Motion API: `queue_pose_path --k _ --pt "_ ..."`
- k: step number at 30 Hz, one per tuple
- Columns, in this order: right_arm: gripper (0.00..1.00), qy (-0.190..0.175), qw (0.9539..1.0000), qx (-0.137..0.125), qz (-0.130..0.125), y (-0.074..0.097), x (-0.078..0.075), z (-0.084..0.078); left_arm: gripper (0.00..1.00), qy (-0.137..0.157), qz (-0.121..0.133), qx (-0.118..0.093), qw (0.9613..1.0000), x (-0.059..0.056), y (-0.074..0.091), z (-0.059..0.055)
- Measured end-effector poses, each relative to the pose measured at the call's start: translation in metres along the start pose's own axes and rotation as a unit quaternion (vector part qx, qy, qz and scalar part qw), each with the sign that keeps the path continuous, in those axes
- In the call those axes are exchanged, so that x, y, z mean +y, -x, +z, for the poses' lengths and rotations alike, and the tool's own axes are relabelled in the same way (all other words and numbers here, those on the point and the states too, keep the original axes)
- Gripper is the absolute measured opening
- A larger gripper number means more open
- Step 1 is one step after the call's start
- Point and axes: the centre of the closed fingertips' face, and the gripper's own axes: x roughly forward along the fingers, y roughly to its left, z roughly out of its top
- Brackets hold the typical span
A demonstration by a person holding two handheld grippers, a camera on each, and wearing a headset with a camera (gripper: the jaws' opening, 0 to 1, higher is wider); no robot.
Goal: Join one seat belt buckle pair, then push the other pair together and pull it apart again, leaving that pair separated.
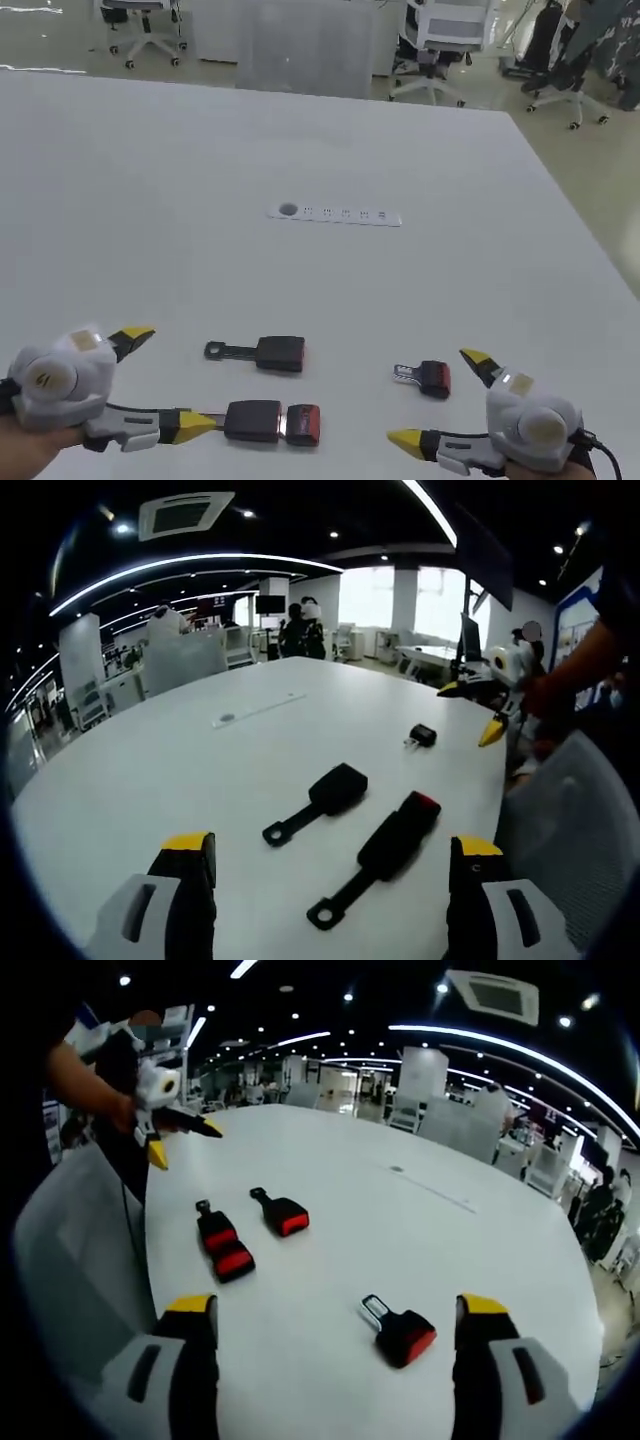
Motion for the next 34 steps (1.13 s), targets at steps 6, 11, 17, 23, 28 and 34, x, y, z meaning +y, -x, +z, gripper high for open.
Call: queue_pose_path --k 6,11,17,23,28,34 --pt "1.00 -0.020 0.9997 -0.004 -0.012 0.004 0.010 -0.004 1.00 0.009 0.003 -0.012 0.9999 -0.002 0.002 0.002" --pt "1.00 -0.028 0.9994 -0.004 -0.020 0.009 0.014 -0.008 1.00 0.009 0.002 -0.012 0.9999 -0.002 0.004 0.000" --pt "1.00 -0.034 0.9989 -0.002 -0.032 0.011 0.011 -0.011 1.00 0.013 0.001 -0.018 0.9998 -0.003 0.007 0.001" --pt "1.00 -0.031 0.9989 -0.001 -0.035 0.012 0.010 -0.011 1.00 0.010 -0.003 -0.016 0.9998 -0.007 0.007 -0.001" --pt "1.00 -0.034 0.9987 -0.002 -0.037 0.012 0.010 -0.012 1.00 0.013 -0.002 -0.016 0.9998 -0.007 0.008 -0.002" --pt "1.00 -0.035 0.9987 -0.002 -0.036 0.013 0.012 -0.014 1.00 0.014 -0.001 -0.017 0.9997 -0.007 0.009 -0.002"
